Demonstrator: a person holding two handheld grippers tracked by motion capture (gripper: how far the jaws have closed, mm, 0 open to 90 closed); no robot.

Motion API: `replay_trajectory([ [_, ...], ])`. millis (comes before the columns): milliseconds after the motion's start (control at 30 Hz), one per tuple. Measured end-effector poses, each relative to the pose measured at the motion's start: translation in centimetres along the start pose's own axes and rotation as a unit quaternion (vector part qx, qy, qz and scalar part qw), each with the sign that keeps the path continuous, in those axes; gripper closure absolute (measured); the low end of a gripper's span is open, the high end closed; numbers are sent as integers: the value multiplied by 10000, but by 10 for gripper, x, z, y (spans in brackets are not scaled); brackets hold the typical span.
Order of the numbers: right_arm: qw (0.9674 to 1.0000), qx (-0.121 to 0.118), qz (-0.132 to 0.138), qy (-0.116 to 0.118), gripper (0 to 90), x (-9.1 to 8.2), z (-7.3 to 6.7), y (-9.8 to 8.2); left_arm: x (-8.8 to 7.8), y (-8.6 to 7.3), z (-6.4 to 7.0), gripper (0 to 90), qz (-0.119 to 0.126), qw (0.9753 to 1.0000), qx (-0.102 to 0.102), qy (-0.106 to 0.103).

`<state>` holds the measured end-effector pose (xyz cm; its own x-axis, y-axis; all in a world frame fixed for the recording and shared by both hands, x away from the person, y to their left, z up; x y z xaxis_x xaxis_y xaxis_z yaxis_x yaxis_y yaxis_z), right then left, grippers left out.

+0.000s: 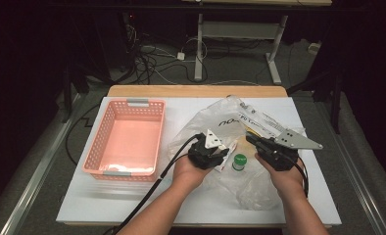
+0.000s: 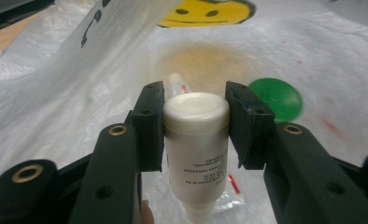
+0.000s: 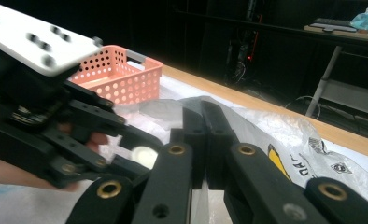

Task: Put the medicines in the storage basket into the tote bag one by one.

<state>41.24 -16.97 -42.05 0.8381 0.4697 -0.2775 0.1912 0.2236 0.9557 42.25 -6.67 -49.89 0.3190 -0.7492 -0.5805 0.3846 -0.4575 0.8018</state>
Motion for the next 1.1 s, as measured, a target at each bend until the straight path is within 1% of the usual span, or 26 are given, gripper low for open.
replay_trajectory([
  [67,10000,-9,1,-4,900,0,0,0,5,3,-3,580,25,10000,-85,-30],
  [133,10000,7,-1,1,900,0,1,0,8,5,-6,579,58,10000,-79,17],
  [267,10000,34,0,-17,900,1,2,0,15,10,-13,578,104,9998,-140,63],
  [333,10000,47,-2,-13,900,1,2,0,18,10,-16,578,73,9998,-186,79],
  [433,10000,39,0,-27,900,1,2,0,22,10,-19,578,71,9997,-190,134],
  [567,10000,39,5,-30,900,1,2,0,27,9,-22,578,79,9995,-261,171],
  [667,10000,28,21,-2,900,1,1,0,31,9,-24,577,137,9993,-314,153],
  [833,10000,33,8,12,900,1,0,0,37,12,-24,577,114,9994,-283,142],
  [967,10000,28,31,-2,900,1,2,1,40,17,-24,578,153,9994,-282,157],
  [1100,10000,21,39,-5,900,1,2,1,44,19,-25,576,120,9993,-285,202],
])
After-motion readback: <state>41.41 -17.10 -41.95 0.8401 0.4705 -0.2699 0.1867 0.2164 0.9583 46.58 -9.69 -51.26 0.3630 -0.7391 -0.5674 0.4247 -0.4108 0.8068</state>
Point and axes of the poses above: each handheld gripper's, and its own axes: x roughly forward along the jaws, y roughly out of its top, z roughly to its right, the point moved 10 cm from there along x, roughly forward along the jaws, and after that the axes turned 13 degrees about -y, right-handed, at the moved point
